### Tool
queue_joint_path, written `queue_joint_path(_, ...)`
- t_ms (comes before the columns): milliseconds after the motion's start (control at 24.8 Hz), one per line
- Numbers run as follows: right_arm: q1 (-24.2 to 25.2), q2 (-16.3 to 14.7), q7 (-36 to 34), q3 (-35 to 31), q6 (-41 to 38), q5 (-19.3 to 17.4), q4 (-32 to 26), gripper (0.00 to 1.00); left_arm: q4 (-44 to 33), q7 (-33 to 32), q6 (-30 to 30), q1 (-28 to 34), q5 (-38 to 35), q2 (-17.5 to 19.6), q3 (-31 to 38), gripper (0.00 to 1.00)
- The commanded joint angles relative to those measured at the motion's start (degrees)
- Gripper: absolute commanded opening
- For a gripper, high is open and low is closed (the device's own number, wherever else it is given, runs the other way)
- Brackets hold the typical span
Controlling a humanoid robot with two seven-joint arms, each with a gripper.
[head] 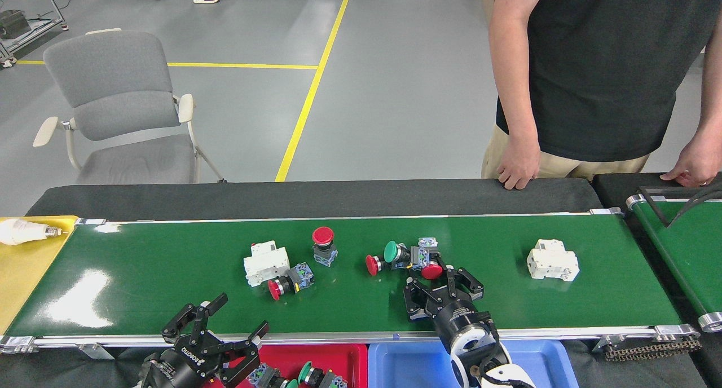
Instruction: Pick switch part from conveyor to tray
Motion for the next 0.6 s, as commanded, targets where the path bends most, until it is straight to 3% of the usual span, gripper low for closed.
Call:
queue_joint_path(0, -0.2, 0.1, -0.1, 0.6, -0.9, -0.1, -2.4, 0.16, 0.8, -0.3, 1.7, -1.7, 0.0, 0.1, -0.7, 0.99)
queue_joint_path(161, 2.8, 0.1, -0.1, 8.3, -1.1, -0.1, -9.6, 0.16, 2.9, -0.4, 3.1, -3.3, -0.6, 0.0, -0.9, 0.99)
queue_joint_path(322, 4.8, -0.4, -0.2, 22.9, -1.5, 0.5, -15.2, 0.19, 6.5, -0.3, 6.8, -5.2, -4.9, -0.3, -1.0, 0.99)
queue_joint_path(363, 4.8, -0.4, -0.3, 26.5, -1.5, 0.6, -15.4, 0.37, 6.9, -0.3, 7.0, -5.7, -4.9, -0.3, -1.0, 0.98)
queue_joint_path(403, 4.7, -0.4, -0.3, 28.7, -1.4, 0.9, -15.3, 0.69, 7.2, -0.3, 7.3, -6.0, -4.9, -0.3, -1.0, 0.96)
queue_joint_path(443, 4.8, -0.4, -0.3, 30.9, -1.4, 1.6, -15.3, 0.99, 7.6, -0.3, 7.6, -6.6, -5.0, -0.2, -1.0, 0.88)
queue_joint_path(524, 5.0, -0.7, -0.5, 32.4, -1.5, 1.9, -15.4, 0.99, 8.1, -0.1, 7.4, -6.8, -4.9, 0.0, -1.0, 0.55)
queue_joint_path(564, 5.1, -1.0, -0.6, 32.4, -1.6, 1.9, -15.5, 0.99, 8.4, 0.0, 6.8, -6.7, -4.8, 0.2, -0.9, 0.28)
